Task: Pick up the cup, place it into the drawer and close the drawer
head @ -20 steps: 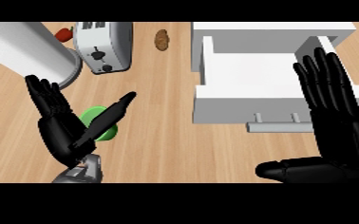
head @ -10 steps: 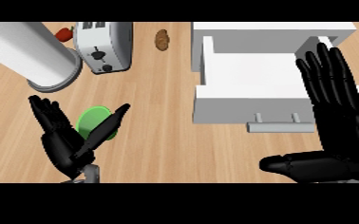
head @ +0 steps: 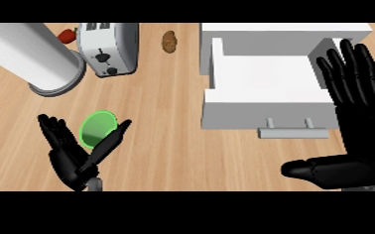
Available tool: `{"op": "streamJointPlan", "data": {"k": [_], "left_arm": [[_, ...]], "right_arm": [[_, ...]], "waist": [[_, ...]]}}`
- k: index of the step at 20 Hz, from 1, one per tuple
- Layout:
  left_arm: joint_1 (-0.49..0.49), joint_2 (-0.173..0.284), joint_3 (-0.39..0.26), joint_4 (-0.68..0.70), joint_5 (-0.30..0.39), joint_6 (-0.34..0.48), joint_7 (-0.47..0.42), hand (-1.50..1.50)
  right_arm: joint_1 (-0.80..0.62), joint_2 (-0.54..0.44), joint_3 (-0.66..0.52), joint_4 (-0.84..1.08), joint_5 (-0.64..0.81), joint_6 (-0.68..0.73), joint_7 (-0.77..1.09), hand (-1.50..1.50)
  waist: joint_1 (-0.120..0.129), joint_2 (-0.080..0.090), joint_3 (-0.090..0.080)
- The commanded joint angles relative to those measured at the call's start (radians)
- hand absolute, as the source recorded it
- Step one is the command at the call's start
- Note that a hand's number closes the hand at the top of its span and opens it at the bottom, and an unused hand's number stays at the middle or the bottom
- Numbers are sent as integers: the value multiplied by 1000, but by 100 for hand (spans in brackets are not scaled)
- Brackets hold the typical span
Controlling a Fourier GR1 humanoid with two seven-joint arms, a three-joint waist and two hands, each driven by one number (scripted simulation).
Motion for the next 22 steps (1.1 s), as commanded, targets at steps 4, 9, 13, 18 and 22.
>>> {"op": "streamJointPlan", "data": {"k": [4, 9, 13, 18, 22], "left_arm": [[88, 0, 65, 76, 134, -144, -172, -150], [-89, 0, 82, 228, 191, -79, -202, -150], [-7, 0, -45, 280, 381, -22, -440, -150], [-49, 0, 77, 332, 309, -110, -371, -150], [-115, 0, 118, 560, 425, -222, -544, -150]], "right_arm": [[19, 20, 39, -38, 29, -16, 25, -150], [-44, 35, 58, -20, 43, -47, 62, -150], [42, 6, 22, -14, 13, 27, -14, -150], [33, 39, 81, -77, 69, -29, 55, -150], [6, 2, -4, -17, -19, 26, 11, -150]], "waist": [[2, -1, 0], [0, 0, 0], [-1, 0, 0], [-1, 0, 0], [-3, 1, 0]]}}
